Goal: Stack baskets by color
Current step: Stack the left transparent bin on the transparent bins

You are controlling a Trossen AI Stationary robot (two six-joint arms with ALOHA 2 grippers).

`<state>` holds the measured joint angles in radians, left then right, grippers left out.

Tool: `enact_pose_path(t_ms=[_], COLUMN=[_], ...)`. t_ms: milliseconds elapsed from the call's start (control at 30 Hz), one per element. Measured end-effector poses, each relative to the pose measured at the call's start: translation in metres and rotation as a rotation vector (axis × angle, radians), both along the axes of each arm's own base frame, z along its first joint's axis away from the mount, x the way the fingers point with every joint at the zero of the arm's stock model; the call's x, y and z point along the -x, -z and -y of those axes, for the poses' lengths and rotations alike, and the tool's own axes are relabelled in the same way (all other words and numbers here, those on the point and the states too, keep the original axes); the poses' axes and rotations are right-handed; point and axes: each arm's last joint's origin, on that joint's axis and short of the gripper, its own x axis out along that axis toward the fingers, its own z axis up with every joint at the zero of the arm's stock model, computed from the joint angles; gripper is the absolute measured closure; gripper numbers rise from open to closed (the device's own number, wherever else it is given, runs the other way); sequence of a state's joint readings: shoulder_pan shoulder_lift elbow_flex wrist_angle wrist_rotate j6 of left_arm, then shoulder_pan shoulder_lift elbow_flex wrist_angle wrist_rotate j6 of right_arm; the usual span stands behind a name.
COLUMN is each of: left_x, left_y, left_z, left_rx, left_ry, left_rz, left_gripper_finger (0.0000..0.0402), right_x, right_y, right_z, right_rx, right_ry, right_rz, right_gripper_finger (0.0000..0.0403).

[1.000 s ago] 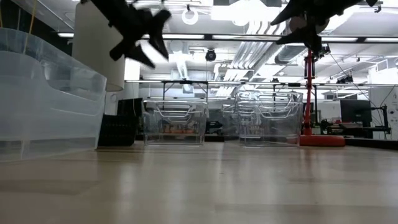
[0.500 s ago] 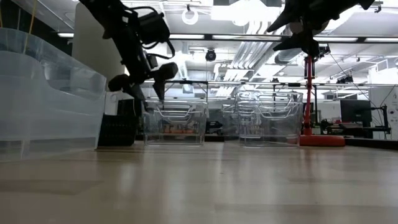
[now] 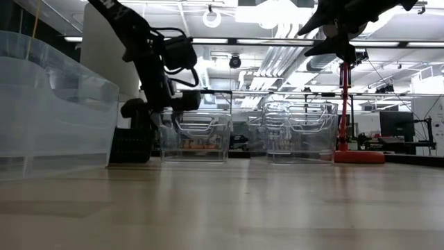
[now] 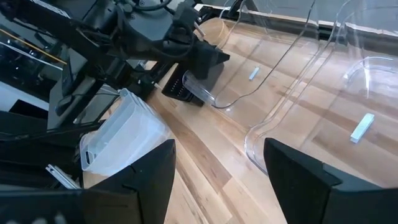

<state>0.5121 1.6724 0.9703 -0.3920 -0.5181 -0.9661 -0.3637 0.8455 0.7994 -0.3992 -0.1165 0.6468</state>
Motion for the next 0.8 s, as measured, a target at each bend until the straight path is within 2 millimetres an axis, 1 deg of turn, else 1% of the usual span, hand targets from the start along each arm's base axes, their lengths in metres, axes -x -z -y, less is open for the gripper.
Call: enact_pose_path(t_ms=[133, 200, 300, 400, 467, 633, 800], left_x=[-0.003, -0.004, -0.006, -0.006, -0.006, -0.006, -0.002], left_y=[0.004, 0.005, 0.005, 0.005, 0.005, -0.003, -0.022], left_z=[-0.001, -0.001, -0.002, -0.002, -0.002, -0.001, 0.000], left_rx=[0.008, 0.019, 0.012, 0.011, 0.013, 0.005, -0.048], left_ry=[0.008, 0.017, 0.044, 0.058, 0.068, 0.082, 0.092], left_rz=[0.018, 0.022, 0.022, 0.015, 0.019, 0.047, 0.091], left_gripper_finger=[0.0256, 0.0276, 0.0317, 0.0370, 0.0393, 0.0397, 0.0400], right_x=[0.000, 0.000, 0.000, 0.000, 0.000, 0.000, 0.000], right_y=[0.000, 0.000, 0.000, 0.000, 0.000, 0.000, 0.000], right_z=[0.000, 0.000, 0.000, 0.000, 0.000, 0.000, 0.000], right_rx=[0.000, 0.000, 0.000, 0.000, 0.001, 0.001, -0.001], right_ry=[0.001, 0.000, 0.001, 0.001, 0.002, 0.002, 0.004], right_rz=[0.000, 0.000, 0.000, 0.000, 0.000, 0.000, 0.001], right_gripper_finger=[0.0172, 0.0172, 0.0172, 0.0172, 0.0172, 0.0172, 0.0172])
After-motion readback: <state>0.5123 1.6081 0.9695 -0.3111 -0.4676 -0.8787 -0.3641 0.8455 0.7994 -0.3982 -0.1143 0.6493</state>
